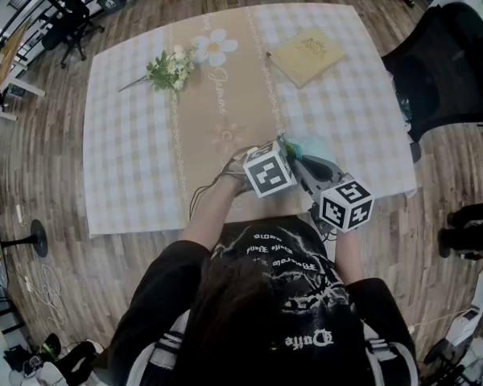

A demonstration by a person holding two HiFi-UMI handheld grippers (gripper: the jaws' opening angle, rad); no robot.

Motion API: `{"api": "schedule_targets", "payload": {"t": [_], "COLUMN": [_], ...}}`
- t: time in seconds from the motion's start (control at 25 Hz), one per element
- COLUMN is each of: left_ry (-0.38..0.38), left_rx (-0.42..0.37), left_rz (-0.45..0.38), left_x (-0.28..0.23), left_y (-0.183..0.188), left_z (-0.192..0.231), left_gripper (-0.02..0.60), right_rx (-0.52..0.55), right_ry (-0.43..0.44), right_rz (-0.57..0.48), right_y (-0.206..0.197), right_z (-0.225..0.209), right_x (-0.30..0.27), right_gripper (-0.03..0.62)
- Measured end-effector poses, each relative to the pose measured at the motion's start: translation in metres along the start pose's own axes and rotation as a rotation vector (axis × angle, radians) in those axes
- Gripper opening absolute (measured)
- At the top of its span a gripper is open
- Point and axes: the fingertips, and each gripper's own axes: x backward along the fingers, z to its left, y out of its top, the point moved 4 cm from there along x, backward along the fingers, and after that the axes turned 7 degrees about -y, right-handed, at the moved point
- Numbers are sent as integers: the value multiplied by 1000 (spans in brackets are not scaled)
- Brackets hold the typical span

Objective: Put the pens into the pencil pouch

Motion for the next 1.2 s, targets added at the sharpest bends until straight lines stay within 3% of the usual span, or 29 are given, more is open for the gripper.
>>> {"api": "schedule_targets", "payload": {"t": [0.44, 0.68, 0.8, 0.96, 1.2], "left_ry": [-6, 4, 27, 44, 207], "left_rx": [62, 145, 217, 364, 531], "left_rz": [-108, -207, -308, -522, -762], "left_x": [23, 48, 66, 98, 150], "left_y": [-2, -11, -18, -32, -71], "left_z": [2, -2, 0, 6, 19], "left_gripper": [262, 296, 296, 296, 296], "right_rx": [-4, 5, 5, 10, 17], "right_ry": [-17, -14, -11, -3, 3], "right_rz": [-15, -10, -10, -5, 11], "right_y": [1, 0, 1, 1, -5], "right_z": [-4, -4, -5, -4, 4], "right_x": [1, -1, -1, -3, -8], "right_gripper": [31, 31, 31, 31, 32]}}
